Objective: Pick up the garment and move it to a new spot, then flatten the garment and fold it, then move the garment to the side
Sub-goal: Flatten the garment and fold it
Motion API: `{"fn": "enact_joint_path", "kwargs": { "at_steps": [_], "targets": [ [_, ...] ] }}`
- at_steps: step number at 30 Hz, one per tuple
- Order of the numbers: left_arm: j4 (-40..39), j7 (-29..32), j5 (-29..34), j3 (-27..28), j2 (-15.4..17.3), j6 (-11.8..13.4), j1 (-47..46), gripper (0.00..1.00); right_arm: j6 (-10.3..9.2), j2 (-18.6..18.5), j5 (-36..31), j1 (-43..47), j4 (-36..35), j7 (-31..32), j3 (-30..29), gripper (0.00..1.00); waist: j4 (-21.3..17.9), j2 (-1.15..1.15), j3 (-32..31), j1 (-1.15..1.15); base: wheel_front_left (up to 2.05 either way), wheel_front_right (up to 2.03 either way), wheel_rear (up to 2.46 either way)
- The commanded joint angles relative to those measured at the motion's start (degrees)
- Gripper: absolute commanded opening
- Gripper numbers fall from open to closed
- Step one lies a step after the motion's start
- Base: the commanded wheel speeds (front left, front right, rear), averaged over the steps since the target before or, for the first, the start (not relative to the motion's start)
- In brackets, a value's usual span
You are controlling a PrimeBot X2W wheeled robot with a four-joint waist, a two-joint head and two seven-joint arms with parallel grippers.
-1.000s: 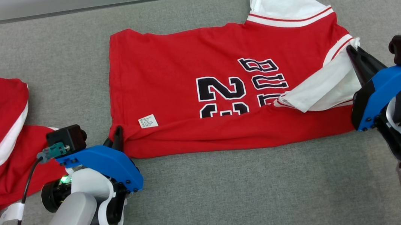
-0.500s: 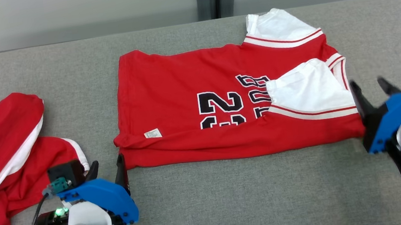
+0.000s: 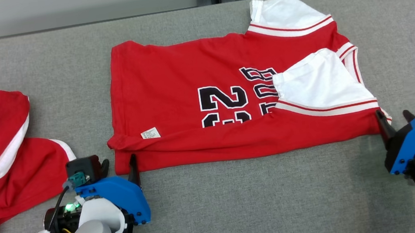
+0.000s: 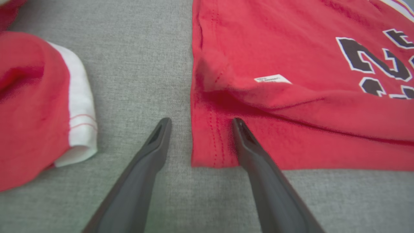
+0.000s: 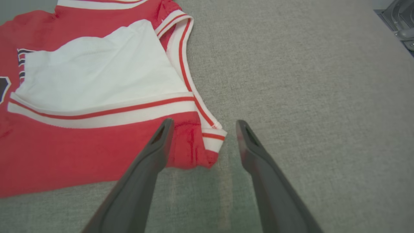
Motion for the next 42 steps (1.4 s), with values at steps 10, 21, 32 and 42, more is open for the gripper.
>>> {"fn": "enact_joint_path", "kwargs": {
  "at_steps": [10,21,32,42],
  "targets": [
    [6.53,6.58,-0.68,-3.66,-1.29,-1.09,-1.04,1.0,0.03,0.41,-2.78,-3.39,9.59,2.13,0.02,1.0,0.62,0.0,2.3,0.0,0.0,0.0,0.0],
    [7.67,9.72,-4.84,-3.8,-1.75,-5.06,1.74,0.0,0.03,0.35,-0.25,-1.26,6.55,1.69,0.65,0.0,1.35,0.0,-0.04,0.0,0.0,0.0,0.0],
    [-2.51,6.61,-5.9,-0.51,5.66,-4.62,7.45,0.0,-0.03,0.22,4.62,11.5,-8.99,7.37,-0.41,0.0,0.63,0.0,-5.25,0.0,0.0,0.0,0.0],
    [-12.41,12.62,-8.43,-1.34,10.52,-1.39,15.15,0.0,-0.02,0.22,9.54,21.89,-15.41,14.89,1.04,0.0,-0.32,0.0,-7.44,0.0,0.0,0.0,0.0]
  ]
}}
